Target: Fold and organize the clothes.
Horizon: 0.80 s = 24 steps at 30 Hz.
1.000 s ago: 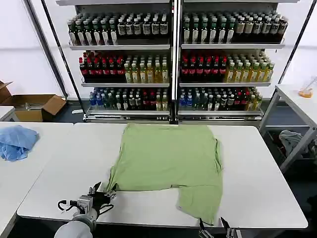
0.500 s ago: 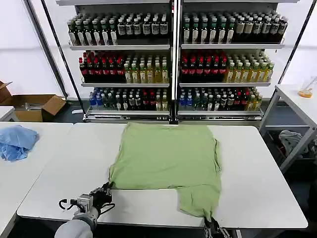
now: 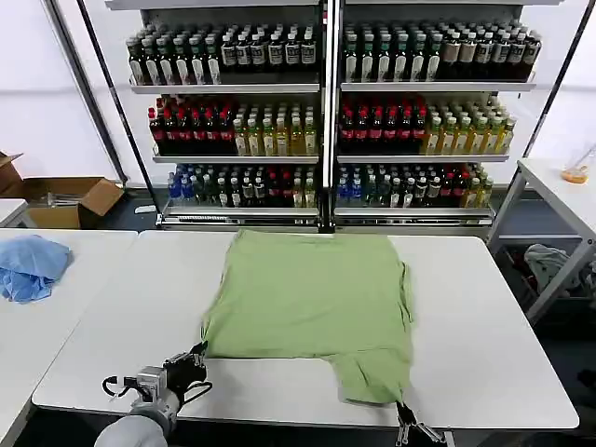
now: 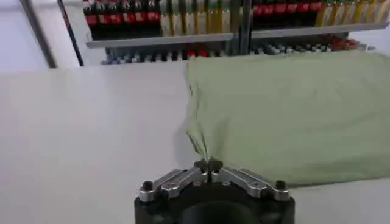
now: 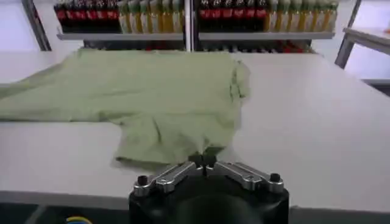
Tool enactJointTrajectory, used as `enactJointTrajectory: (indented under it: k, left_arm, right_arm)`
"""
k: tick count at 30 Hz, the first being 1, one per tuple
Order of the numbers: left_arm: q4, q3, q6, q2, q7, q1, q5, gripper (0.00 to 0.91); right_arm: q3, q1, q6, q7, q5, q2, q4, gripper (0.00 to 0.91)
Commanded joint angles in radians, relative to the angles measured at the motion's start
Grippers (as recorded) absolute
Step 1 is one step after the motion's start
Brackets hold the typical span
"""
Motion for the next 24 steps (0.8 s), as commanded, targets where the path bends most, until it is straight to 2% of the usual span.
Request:
enactJointTrajectory:
  k: [1,5,10,17,21,22,23,24]
  left_arm:
    - [-0.118,-0.045,-0.009,0.006,0.001,0.054,-0.025,0.030]
    - [-0.155,-0.074,-0.010,0.021,-0.004,0.071,-0.075,0.030]
    - [-0.123,-0.065,-0.015,0.052,-0.008,0.018,-0.119,0.030]
    - [-0.062,-0.007,-0.014,0.040,-0.010,-0.075,-0.085,0.030]
    - [-0.011,0.001,-0.005,0.003,-0.018,-0.124,-0.072,0.030]
    - [-0.007,0.003,-0.006,-0.003,-0.019,-0.126,-0.068,0.030]
    - [-0.002,0.006,-0.006,-0.007,-0.018,-0.121,-0.063,0.030]
    - [-0.002,0.007,-0.007,-0.010,-0.017,-0.119,-0.060,0.030]
  right_arm:
    - [0.058,-0.057,0.009,-0.001,-0.003,-0.030,0.098,0.000]
    - [0.103,-0.042,0.024,-0.014,0.002,-0.044,0.116,0.000]
    - [0.145,0.097,0.024,-0.027,0.040,-0.080,0.056,0.000]
    - [0.118,0.319,-0.011,-0.014,0.150,-0.162,-0.069,0.000]
    - [0.078,0.344,-0.051,-0.012,0.161,-0.176,-0.101,0.000]
    - [0.058,0.324,-0.082,-0.008,0.151,-0.166,-0.096,0.000]
    - [0.035,0.299,-0.102,-0.009,0.135,-0.156,-0.091,0.816]
    - [0.027,0.281,-0.106,-0.010,0.127,-0.146,-0.088,0.907]
